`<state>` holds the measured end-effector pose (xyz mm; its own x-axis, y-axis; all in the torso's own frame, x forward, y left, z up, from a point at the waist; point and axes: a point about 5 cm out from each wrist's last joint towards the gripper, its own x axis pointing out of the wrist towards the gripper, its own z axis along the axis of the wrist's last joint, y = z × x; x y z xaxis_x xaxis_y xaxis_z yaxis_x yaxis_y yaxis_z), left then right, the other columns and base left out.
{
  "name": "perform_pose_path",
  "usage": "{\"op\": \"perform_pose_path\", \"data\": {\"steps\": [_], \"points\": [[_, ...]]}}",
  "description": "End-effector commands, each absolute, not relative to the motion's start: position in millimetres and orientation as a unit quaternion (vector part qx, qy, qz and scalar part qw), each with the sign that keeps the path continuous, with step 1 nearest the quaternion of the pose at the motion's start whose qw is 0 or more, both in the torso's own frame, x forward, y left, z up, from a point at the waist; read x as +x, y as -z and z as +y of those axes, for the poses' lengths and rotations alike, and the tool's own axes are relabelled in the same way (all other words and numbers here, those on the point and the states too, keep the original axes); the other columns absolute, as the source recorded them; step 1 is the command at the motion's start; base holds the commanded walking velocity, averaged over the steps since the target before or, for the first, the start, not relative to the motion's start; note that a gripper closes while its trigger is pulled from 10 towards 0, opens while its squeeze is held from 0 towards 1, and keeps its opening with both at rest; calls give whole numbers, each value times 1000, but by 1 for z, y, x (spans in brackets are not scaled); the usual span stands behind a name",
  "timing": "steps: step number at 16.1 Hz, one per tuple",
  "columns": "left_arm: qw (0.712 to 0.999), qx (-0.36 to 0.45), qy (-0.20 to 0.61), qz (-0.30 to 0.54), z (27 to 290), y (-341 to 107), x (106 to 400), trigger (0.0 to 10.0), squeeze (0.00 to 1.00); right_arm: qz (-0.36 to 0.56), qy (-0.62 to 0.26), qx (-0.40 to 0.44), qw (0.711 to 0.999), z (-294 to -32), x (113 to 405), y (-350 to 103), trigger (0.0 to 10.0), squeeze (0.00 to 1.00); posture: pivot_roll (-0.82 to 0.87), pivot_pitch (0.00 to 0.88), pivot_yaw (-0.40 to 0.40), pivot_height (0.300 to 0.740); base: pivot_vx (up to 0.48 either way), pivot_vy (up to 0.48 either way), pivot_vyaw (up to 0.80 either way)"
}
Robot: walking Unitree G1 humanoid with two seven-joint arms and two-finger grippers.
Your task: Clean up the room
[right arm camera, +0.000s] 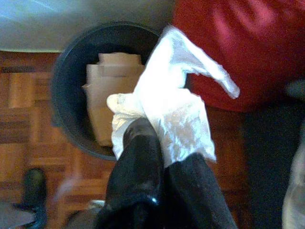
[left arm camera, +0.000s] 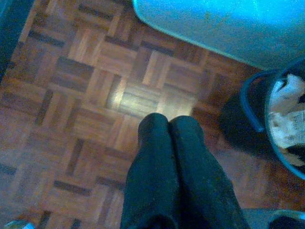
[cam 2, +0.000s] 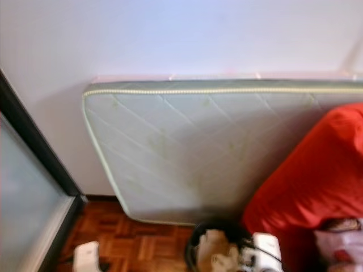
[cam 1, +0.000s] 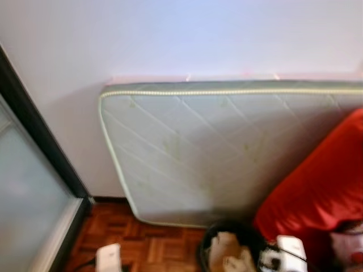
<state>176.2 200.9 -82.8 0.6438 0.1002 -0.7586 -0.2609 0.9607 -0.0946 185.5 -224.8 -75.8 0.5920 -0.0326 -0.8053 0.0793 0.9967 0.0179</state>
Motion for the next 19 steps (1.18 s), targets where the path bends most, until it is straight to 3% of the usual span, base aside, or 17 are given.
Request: {"op": "perform_pose_path", "data": {"steps": [1, 3, 12, 16, 19], "points": [[903, -95, -93, 408, 198, 82, 179, 10000, 0, 453, 38, 21, 890, -231, 183, 76, 10000, 0, 61, 0, 9, 740, 251, 0, -738], [903, -95, -93, 408, 197, 82, 179, 10000, 0, 453, 38, 21, 890, -231, 183, 76, 10000, 0, 64, 0, 7, 740, 0, 0, -581], [904, -93, -97, 406, 199, 82, 179, 10000, 0, 439, 13, 16, 898, -229, 188, 73, 10000, 0, 67, 0, 4, 740, 0, 0, 0], [904, -93, -98, 406, 199, 82, 179, 10000, 0, 446, 5, 11, 895, -229, 187, 73, 10000, 0, 68, 0, 1, 740, 0, 0, 800], [903, -95, -96, 407, 198, 82, 178, 10000, 0, 448, 7, 11, 894, -230, 186, 73, 10000, 0, 65, 0, 0, 740, 0, 0, 0]]}}
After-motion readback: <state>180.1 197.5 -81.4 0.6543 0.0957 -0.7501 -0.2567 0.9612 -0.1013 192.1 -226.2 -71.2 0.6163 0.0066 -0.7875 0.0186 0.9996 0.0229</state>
